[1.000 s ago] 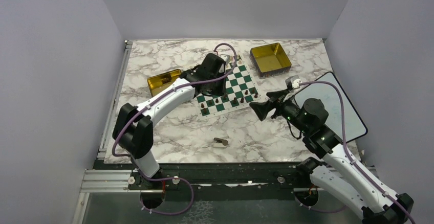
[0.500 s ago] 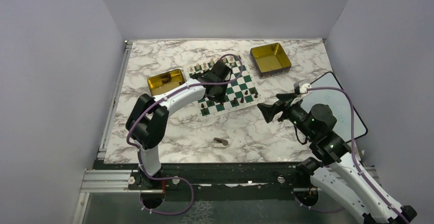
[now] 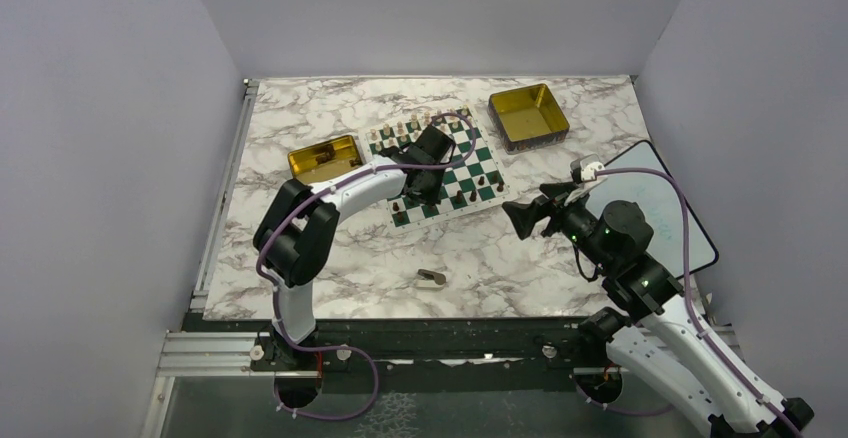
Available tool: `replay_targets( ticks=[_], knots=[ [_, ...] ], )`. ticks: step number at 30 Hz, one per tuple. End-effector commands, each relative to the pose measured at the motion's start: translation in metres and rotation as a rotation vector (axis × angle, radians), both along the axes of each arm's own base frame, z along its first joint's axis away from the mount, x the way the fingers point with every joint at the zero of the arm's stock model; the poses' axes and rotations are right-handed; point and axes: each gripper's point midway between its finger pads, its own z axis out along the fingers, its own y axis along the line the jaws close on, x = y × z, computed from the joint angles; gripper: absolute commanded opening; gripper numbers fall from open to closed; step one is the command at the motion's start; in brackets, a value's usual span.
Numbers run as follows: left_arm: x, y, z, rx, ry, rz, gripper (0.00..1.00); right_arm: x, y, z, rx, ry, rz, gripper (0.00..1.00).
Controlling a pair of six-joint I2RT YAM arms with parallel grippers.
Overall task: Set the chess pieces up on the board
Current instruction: Place the chess piece on the chessboard.
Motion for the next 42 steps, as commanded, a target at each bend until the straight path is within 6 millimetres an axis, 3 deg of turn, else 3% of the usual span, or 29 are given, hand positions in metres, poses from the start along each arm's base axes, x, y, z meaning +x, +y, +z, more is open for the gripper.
replay_targets(
  ticks=[1,15,25,29,34,42],
  knots=[
    [0.002,0.001,-0.009,0.026,-0.013,-0.003,0.11,0.0,-0.003,-0.003,-0.016,0.005,-0.015,1.0],
    [0.002,0.003,-0.018,0.047,-0.003,-0.008,0.13,0.001,-0.003,-0.003,-0.019,0.008,-0.017,1.0],
    [0.001,0.0,-0.019,0.041,0.008,-0.027,0.34,0.001,-0.002,-0.006,-0.019,0.017,-0.016,1.0],
    [0.003,0.0,-0.014,0.038,-0.001,-0.026,0.36,0.001,-0.002,-0.006,-0.017,0.017,-0.014,1.0],
    [0.006,-0.004,0.002,0.018,-0.022,-0.028,0.39,0.0,-0.002,-0.006,-0.019,0.019,-0.012,1.0],
    [0.016,-0.011,0.054,-0.047,-0.105,-0.024,0.41,0.0,-0.002,-0.006,-0.015,0.023,-0.011,1.0]
  ],
)
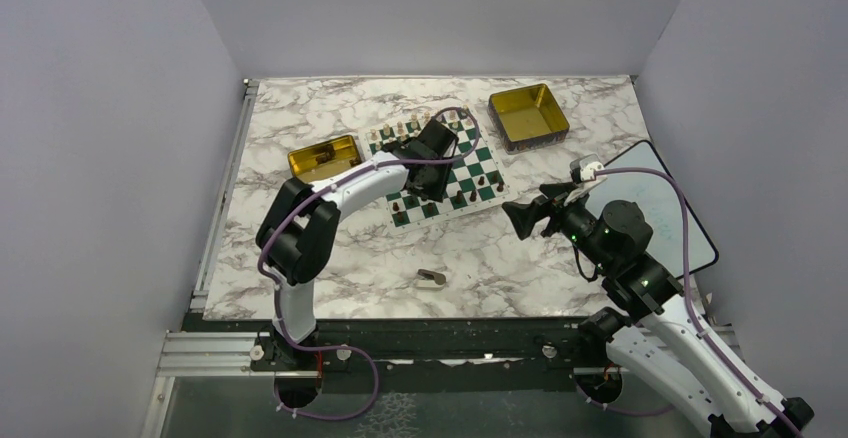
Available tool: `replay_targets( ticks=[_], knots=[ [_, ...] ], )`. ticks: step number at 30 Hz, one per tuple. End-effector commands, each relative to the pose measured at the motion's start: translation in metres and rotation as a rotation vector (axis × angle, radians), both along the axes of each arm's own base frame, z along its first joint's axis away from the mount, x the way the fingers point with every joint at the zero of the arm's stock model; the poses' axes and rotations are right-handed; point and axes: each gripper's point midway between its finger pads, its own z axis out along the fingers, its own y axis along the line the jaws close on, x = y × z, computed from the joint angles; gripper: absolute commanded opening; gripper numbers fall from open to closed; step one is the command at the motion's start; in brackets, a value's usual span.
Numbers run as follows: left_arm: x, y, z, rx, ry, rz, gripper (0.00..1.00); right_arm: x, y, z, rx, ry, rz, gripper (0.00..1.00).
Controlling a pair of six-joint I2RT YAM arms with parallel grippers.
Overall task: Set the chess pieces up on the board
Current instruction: Place the chess piece on the chessboard.
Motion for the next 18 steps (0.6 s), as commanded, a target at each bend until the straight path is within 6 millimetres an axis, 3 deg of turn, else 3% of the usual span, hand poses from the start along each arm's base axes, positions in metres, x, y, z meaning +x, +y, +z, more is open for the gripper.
replay_targets(
  ticks=[1,8,18],
  knots=[
    [0.011,-0.007,0.059,-0.069,-0.111,-0.005,0.41,0.0,-0.002,-0.004,-0.01,0.016,-0.012,1.0],
    [0.03,0.026,0.096,-0.05,-0.209,0.07,0.41,-0.003,0.003,-0.002,-0.005,0.022,0.019,1.0],
    [0.074,0.138,0.1,-0.049,-0.235,0.289,0.41,0.0,0.008,-0.005,-0.013,0.054,0.028,1.0]
  ],
)
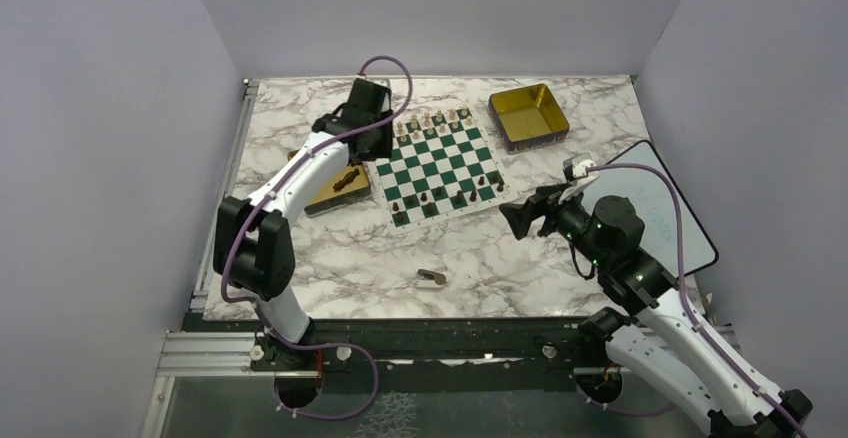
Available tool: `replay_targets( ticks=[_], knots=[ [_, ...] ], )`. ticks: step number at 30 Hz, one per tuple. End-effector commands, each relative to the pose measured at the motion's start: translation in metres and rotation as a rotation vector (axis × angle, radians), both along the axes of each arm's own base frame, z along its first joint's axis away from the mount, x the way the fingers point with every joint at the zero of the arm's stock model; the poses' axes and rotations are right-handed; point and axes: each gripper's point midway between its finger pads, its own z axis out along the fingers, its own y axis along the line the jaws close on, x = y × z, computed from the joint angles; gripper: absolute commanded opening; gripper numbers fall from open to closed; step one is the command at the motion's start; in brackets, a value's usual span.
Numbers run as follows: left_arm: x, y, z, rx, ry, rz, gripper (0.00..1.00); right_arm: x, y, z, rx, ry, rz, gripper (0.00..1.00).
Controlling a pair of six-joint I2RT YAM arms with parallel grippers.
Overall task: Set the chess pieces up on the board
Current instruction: Place the chess piece on the chessboard, then pick up the chess piece from the storage box.
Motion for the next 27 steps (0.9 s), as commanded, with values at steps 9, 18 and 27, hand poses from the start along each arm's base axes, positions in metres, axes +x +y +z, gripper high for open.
replay_targets(
  ticks=[9,18,27],
  knots=[
    [0.028,0.119,-0.016,-0.065,0.003,0.196,0.36,-0.001,0.014,0.007,0.023,0.02,0.06,1.0],
    [0.025,0.13,-0.055,-0.128,0.096,0.112,0.36,-0.001,0.016,0.01,0.03,0.021,0.067,1.0],
    [0.031,0.124,-0.087,-0.125,0.151,0.039,0.37,0.0,0.017,0.012,0.035,0.014,0.065,1.0]
  ],
)
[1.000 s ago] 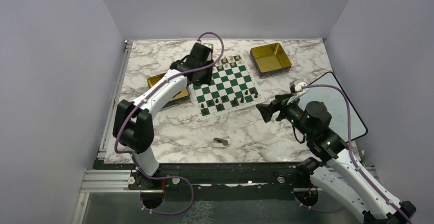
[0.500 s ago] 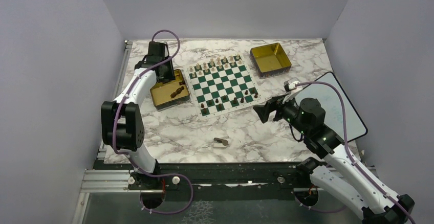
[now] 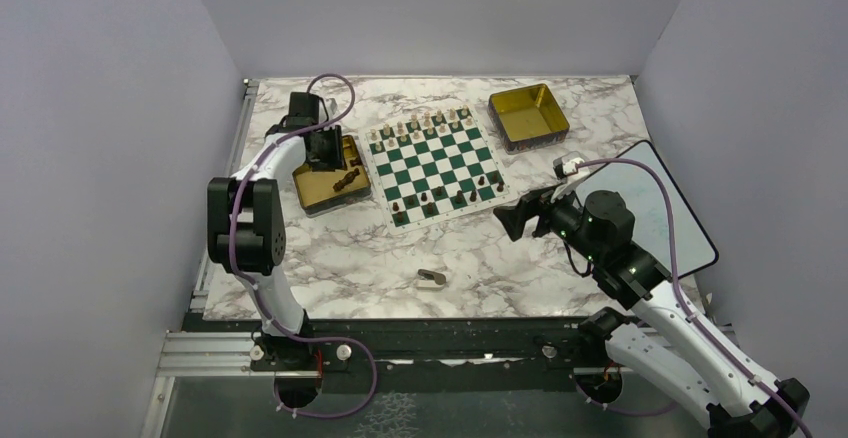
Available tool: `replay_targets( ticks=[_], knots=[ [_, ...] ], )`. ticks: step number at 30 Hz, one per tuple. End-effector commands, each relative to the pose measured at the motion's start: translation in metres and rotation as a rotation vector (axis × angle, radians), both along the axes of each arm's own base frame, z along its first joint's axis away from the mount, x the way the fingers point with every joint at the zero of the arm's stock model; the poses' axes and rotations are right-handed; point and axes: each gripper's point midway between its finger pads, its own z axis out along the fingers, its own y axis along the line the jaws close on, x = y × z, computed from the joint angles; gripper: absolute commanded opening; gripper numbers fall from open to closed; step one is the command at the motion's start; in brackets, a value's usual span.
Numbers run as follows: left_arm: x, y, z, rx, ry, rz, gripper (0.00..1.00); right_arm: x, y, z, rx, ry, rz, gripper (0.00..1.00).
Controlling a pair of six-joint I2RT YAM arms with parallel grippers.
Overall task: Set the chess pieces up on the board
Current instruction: Pick up the chess piece from the storage box.
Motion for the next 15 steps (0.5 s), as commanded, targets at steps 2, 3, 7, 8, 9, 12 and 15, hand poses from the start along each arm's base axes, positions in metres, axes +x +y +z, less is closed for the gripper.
replay_targets(
  ticks=[2,3,7,8,9,12,15],
  knots=[
    [0.008,-0.011,-0.012,-0.036,-0.005,-0.082,0.37,0.001,0.005,0.03,0.045,-0.058,0.016,1.0],
    [0.009,-0.012,-0.013,-0.039,-0.007,-0.087,0.37,0.002,0.005,0.029,0.044,-0.057,0.015,1.0],
    [0.014,-0.014,-0.017,-0.047,-0.012,-0.1,0.37,0.003,0.007,0.03,0.043,-0.057,0.019,1.0],
    [0.015,-0.015,-0.018,-0.047,-0.014,-0.102,0.38,0.004,0.007,0.029,0.041,-0.055,0.019,1.0],
    [0.016,-0.015,-0.02,-0.049,-0.016,-0.104,0.38,0.004,0.007,0.029,0.04,-0.054,0.017,1.0],
    [0.019,-0.017,-0.024,-0.049,-0.021,-0.116,0.38,0.007,0.008,0.029,0.045,-0.057,0.012,1.0],
    [0.021,-0.018,-0.029,-0.055,-0.025,-0.127,0.39,0.008,0.008,0.029,0.035,-0.054,0.012,1.0]
  ],
)
